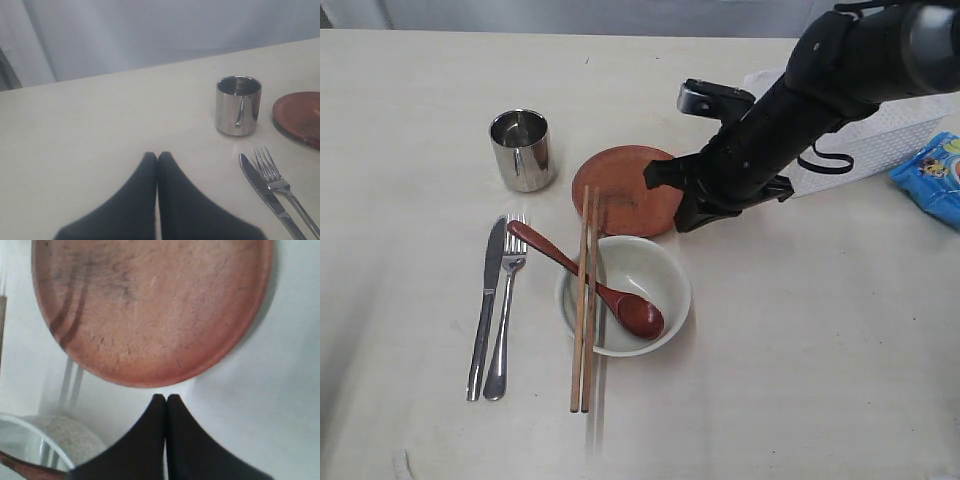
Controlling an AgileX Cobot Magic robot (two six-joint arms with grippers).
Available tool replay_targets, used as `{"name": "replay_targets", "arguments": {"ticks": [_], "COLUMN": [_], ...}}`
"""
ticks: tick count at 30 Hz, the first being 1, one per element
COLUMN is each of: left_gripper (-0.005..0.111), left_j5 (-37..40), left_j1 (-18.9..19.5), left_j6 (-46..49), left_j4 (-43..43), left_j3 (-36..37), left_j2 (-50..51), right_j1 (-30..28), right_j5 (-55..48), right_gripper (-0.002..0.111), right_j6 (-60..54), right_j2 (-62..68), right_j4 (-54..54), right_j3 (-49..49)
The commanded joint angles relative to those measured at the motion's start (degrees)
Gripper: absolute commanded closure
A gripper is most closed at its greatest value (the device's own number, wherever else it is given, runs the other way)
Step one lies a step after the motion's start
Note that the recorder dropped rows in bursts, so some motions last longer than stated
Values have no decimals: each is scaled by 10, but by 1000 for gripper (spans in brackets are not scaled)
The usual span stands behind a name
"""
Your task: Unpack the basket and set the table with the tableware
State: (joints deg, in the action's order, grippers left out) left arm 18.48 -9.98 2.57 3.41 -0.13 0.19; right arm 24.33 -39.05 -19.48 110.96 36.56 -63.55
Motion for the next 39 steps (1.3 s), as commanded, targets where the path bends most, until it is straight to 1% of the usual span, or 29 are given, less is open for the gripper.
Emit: {"name": "replay_targets", "arguments": {"ticks": [1, 4, 10, 15, 19, 25, 34, 39], "left_gripper": [107, 107, 107, 107, 107, 107, 107, 107], "left_j5": [0, 0, 0, 0, 0, 0, 0, 0], "left_j1": [1, 1, 1, 1, 1, 1, 1, 1], "left_j6": [0, 0, 0, 0, 0, 0, 0, 0], "left_j4": [-5, -5, -5, -5, -5, -5, -5, -5], "left_j3": [1, 1, 1, 1, 1, 1, 1, 1], "left_j2": [-2, -2, -2, -2, -2, -2, -2, -2], "right_j1": [7, 16, 26, 26, 26, 26, 26, 26], "right_j5": [-26, -26, -9, 1, 38, 45, 146, 141], "right_gripper": [109, 109, 109, 109, 109, 109, 109, 109], "right_j6": [-18, -18, 10, 16, 34, 40, 70, 70], "right_j2": [-6, -7, 1, 1, 2, 34, 41, 40], "right_j4": [-5, -6, -58, -60, -60, -61, -48, -48], "right_j3": [0, 0, 0, 0, 0, 0, -11, -11]}}
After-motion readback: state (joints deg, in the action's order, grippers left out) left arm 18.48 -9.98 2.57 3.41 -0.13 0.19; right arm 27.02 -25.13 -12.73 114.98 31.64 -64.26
